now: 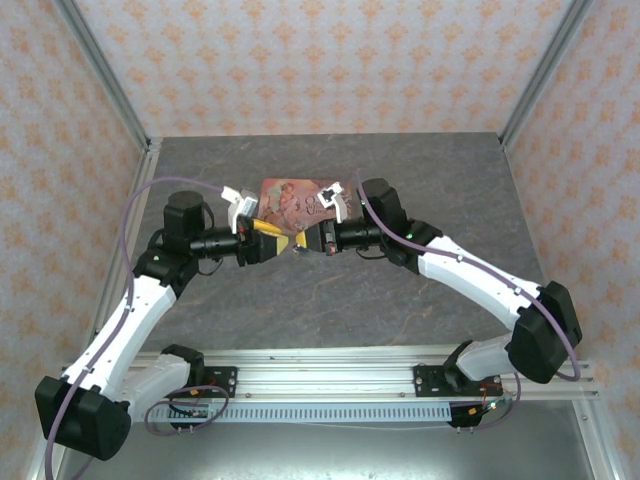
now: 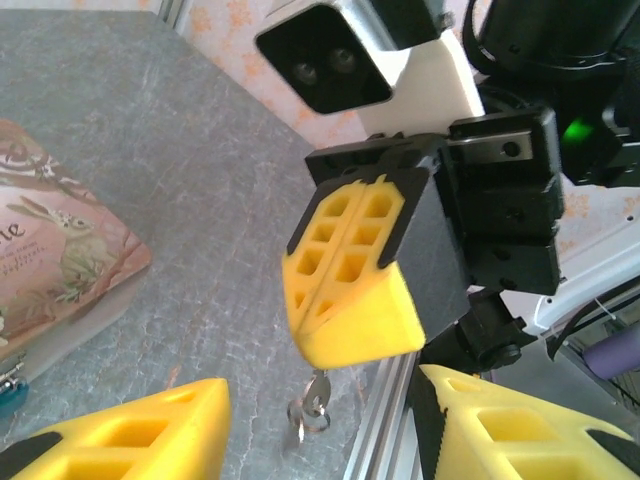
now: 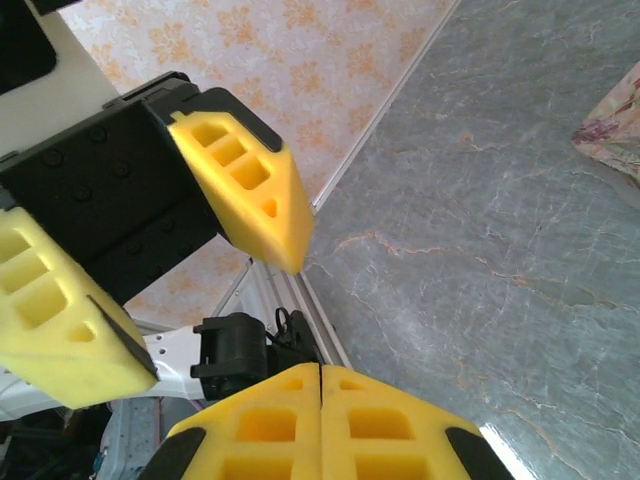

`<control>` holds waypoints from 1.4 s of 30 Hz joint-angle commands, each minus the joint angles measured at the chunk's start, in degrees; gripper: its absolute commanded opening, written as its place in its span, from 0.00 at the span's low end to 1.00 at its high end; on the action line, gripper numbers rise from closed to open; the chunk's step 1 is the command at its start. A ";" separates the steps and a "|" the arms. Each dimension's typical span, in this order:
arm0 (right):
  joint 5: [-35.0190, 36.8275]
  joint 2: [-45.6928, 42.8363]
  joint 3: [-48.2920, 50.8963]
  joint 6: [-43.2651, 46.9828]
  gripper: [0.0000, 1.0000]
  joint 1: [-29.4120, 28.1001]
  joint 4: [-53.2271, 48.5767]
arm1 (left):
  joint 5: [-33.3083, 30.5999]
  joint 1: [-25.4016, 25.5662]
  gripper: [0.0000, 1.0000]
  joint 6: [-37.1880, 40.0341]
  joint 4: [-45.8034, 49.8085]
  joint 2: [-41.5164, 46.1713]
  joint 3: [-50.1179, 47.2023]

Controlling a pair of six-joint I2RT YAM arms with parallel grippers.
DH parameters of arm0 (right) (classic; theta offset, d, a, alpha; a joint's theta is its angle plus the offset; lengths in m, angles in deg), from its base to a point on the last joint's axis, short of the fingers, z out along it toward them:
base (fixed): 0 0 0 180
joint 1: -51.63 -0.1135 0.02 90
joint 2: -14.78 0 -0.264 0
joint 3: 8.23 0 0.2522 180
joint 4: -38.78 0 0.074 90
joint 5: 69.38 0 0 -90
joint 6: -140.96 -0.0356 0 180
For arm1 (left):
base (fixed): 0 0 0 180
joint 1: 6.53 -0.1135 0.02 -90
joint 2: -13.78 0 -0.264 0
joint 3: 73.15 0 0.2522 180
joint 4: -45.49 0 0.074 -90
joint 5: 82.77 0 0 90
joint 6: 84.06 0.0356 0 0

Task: Unlock the padlock with the key

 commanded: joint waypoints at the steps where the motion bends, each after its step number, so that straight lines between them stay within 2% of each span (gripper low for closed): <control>1: 0.14 -0.59 -2.45 1.82 0.00 -0.34 -0.02 | -0.13 0.99 0.52 -3.57 -6.05 -0.82 -2.33; 9: -1.08 0.50 -2.45 0.48 0.00 -0.34 2.45 | -0.15 2.99 0.50 -6.76 -11.69 -2.45 -4.97; 15: -0.81 0.74 -2.18 0.09 0.00 -0.34 3.01 | 0.88 3.07 0.39 -6.67 -12.06 -3.15 -5.49; 23: -0.89 1.37 -2.01 -0.79 0.00 -0.34 4.43 | 1.93 3.07 0.39 -6.39 -12.30 -3.54 -6.29; 28: -0.72 1.75 -2.01 -0.98 0.00 -0.34 4.64 | 2.71 3.16 0.35 -6.19 -12.06 -3.65 -6.54; 37: 0.13 1.63 -1.68 -1.02 0.00 -0.34 4.76 | 2.95 3.15 0.10 -4.74 -10.05 -3.34 -6.02; 42: 1.30 0.88 -0.83 -1.47 0.00 -0.33 5.86 | 2.97 3.15 0.00 -4.65 -9.63 -2.94 -5.77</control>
